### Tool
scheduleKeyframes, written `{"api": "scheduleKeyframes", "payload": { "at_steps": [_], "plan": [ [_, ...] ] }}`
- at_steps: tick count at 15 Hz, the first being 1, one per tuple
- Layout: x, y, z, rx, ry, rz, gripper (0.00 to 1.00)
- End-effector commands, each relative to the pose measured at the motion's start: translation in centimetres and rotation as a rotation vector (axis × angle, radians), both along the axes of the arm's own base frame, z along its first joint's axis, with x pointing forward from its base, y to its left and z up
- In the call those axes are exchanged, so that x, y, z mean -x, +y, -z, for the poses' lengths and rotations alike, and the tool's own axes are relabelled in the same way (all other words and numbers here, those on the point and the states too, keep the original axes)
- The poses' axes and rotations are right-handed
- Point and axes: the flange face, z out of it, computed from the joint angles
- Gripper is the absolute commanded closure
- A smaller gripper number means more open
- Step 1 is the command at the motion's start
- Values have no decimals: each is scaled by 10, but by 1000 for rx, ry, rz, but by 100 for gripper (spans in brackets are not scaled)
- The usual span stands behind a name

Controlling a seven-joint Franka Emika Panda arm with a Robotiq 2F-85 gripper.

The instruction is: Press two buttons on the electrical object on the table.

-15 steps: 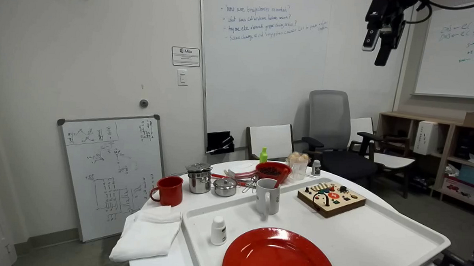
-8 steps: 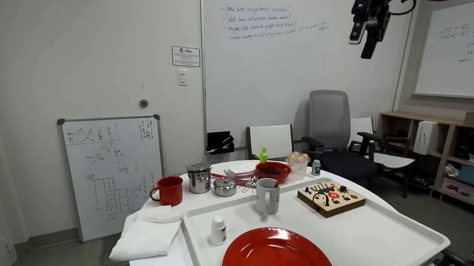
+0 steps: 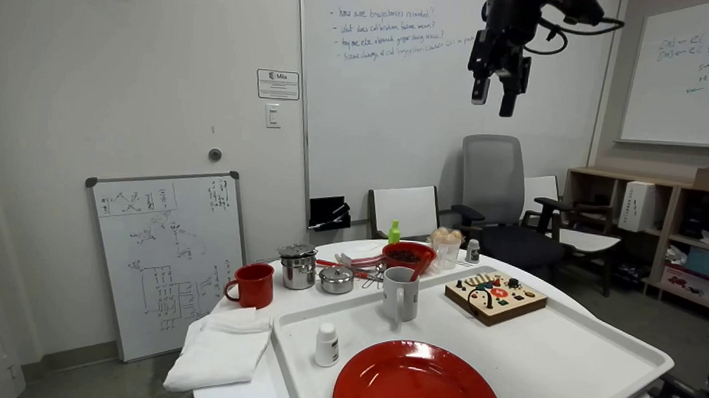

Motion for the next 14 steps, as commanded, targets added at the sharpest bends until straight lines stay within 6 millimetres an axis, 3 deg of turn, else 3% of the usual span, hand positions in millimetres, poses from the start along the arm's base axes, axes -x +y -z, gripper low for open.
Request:
{"api": "scheduleKeyframes", "payload": {
  "at_steps": [1, 6, 11, 14],
  "plan": [
    [-36, -23, 30, 20, 88, 135, 0],
    [-34, -29, 45, -4, 122, 185, 0],
    [-36, -25, 40, -8, 131, 198, 0],
    [-45, -60, 60, -20, 133, 305, 0]
  ]
}}
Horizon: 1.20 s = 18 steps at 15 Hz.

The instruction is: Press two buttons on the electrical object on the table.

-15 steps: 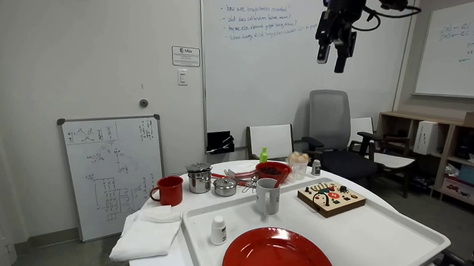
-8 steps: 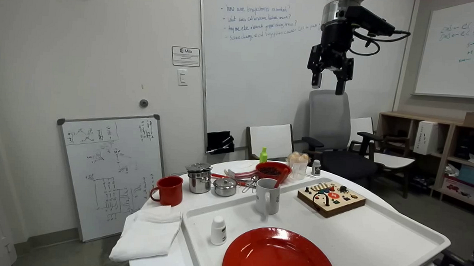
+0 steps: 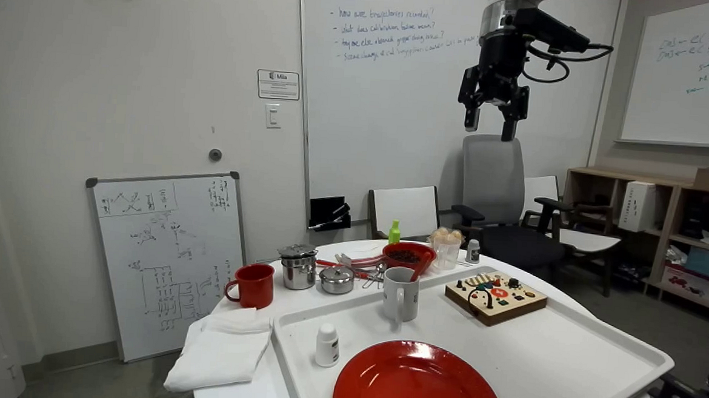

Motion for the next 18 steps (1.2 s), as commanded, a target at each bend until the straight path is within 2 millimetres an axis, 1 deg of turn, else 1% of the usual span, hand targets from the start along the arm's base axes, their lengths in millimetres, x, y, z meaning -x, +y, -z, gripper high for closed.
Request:
{"api": "scheduleKeyframes", "payload": {
  "at_steps": [1, 4, 6, 9, 11, 12, 13, 14, 15, 16, 17, 18],
  "plan": [
    [-8, -43, 25, -12, 11, 130, 0],
    [-5, -94, 59, -38, 57, 243, 0],
    [0, -126, 89, -65, 109, 322, 0],
    [6, -160, 136, -104, 184, 424, 0],
    [9, -174, 163, -142, 228, 480, 0],
    [9, -178, 173, -156, 244, 502, 25],
    [8, -180, 183, -163, 259, 518, 26],
    [7, -181, 190, -169, 274, 524, 32],
    [6, -182, 195, -175, 280, 537, 40],
    [5, -182, 199, -183, 279, 552, 47],
    [4, -182, 199, -195, 278, 558, 57],
    [4, -179, 193, -203, 264, 562, 63]
  ]
}}
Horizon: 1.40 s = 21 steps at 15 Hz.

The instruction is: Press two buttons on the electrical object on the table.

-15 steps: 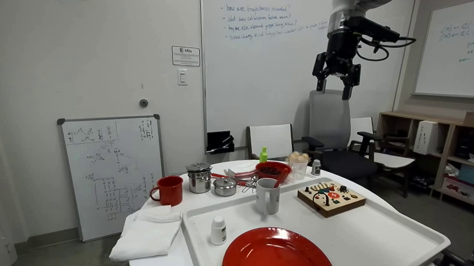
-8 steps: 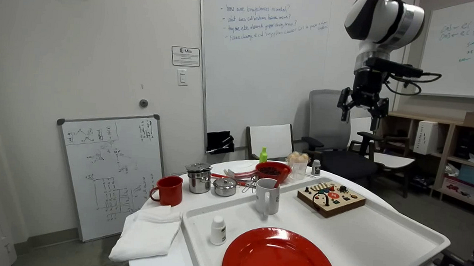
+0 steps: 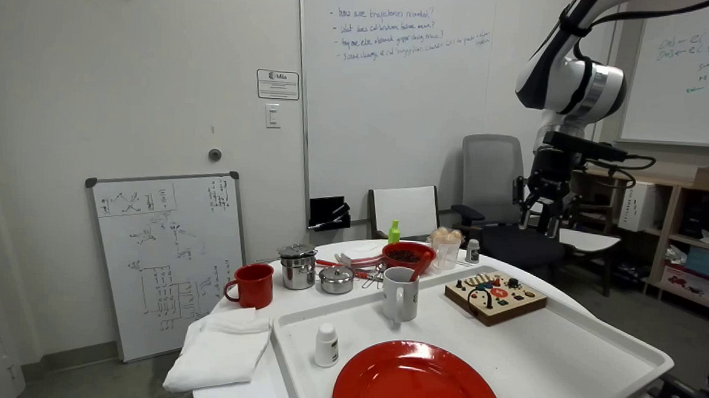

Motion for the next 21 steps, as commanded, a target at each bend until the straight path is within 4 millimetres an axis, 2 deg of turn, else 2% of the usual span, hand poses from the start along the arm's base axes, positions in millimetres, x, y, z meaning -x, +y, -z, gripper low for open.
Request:
{"api": "scheduleKeyframes", "payload": {
  "at_steps": [1, 3, 5, 6, 7, 9, 14, 21],
  "plan": [
    [-3, 1, 1, -7, -2, 8, 45],
    [-7, 2, -2, -11, -10, 16, 62],
    [-8, 3, -3, -11, -12, 17, 63],
    [-7, 2, -3, -11, -12, 17, 88],
    [-11, -2, 0, 14, -34, 58, 89],
    [-18, -15, 5, 71, -95, 129, 100],
    [-35, -39, 29, 178, -165, 258, 100],
    [-21, -56, 74, 253, -82, 394, 100]
  ]
}}
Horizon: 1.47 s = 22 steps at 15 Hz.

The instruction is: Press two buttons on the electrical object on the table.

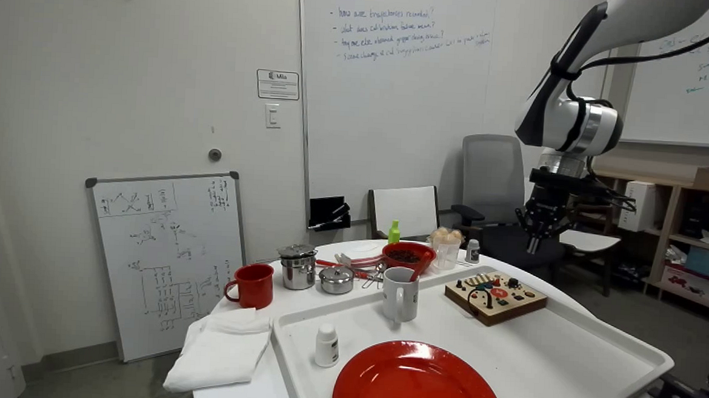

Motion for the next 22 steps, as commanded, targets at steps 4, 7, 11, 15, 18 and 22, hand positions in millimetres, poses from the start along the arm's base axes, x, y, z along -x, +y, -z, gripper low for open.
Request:
{"api": "scheduleKeyframes", "payload": {
  "at_steps": [4, 7, 11, 15, 18, 22],
  "plan": [
    [6, -8, 22, 7, 46, 75, 99],
    [6, -10, 30, 8, 57, 89, 99],
    [5, -8, 37, 8, 72, 85, 100],
    [7, -4, 53, -8, 89, 80, 100],
    [7, 0, 63, -4, 100, 77, 100],
    [3, -1, 69, 13, 97, 74, 100]
  ]
}}
